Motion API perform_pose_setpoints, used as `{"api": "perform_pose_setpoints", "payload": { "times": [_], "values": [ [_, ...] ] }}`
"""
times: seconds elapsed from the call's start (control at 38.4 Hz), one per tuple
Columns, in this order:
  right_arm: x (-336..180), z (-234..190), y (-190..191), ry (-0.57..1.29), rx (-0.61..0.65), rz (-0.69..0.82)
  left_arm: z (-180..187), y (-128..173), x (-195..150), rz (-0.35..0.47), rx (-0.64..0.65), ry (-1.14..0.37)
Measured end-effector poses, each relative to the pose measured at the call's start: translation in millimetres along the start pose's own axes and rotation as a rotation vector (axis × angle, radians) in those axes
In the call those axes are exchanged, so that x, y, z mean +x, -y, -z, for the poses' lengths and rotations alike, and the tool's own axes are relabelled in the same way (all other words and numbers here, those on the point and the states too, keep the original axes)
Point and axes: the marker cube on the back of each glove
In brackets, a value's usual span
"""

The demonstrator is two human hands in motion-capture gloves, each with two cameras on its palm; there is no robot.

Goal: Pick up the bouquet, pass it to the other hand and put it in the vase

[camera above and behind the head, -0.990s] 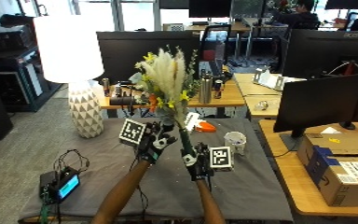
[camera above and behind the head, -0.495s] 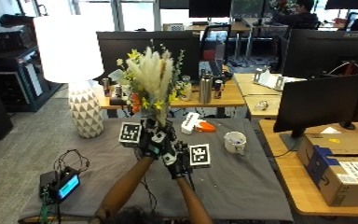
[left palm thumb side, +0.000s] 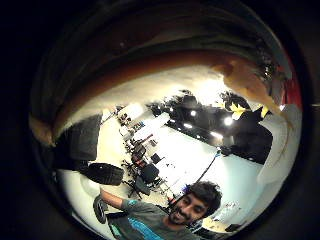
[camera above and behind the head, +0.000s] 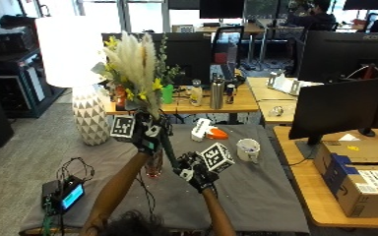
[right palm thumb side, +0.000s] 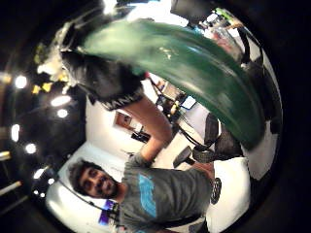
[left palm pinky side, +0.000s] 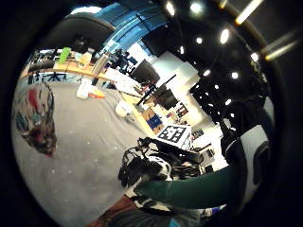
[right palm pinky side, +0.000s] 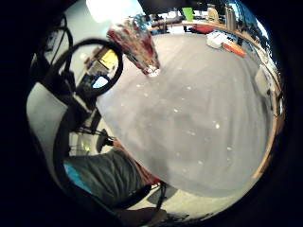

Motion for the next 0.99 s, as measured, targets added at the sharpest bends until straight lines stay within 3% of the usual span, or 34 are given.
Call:
{"api": "perform_pose_setpoints", "payload": {
  "times": [0.05,0.16,0.23,0.31,0.36,0.57,0.7,0.91,0.99],
  "values": [
    [8.7,11.0,-5.5,-0.023,0.017,-0.025,7.2,6.0,16.1,0.021,0.022,-0.024],
    [23.0,46.3,-17.5,-0.064,0.122,-0.083,40.4,27.0,36.2,-0.034,0.065,0.167],
    [34.1,74.1,-23.7,-0.090,0.207,-0.118,68.8,41.8,43.0,-0.012,0.115,0.259],
    [40.8,99.7,-28.5,-0.114,0.282,-0.161,113.1,66.2,35.8,-0.173,0.166,0.552],
    [44.9,113.7,-29.8,-0.125,0.323,-0.186,132.1,82.0,34.9,-0.303,0.172,0.621],
    [46.2,149.1,-30.7,-0.174,0.421,-0.212,173.0,126.3,7.8,-0.536,0.154,0.564],
    [46.0,155.5,-26.3,-0.184,0.444,-0.208,175.2,137.9,-23.5,-0.638,0.105,0.557],
    [45.2,150.5,-22.4,-0.172,0.442,-0.224,154.8,137.7,-83.9,-0.728,-0.048,0.480],
    [45.8,146.8,-20.8,-0.172,0.434,-0.217,138.2,127.6,-95.0,-0.682,-0.098,0.437]
  ]
}}
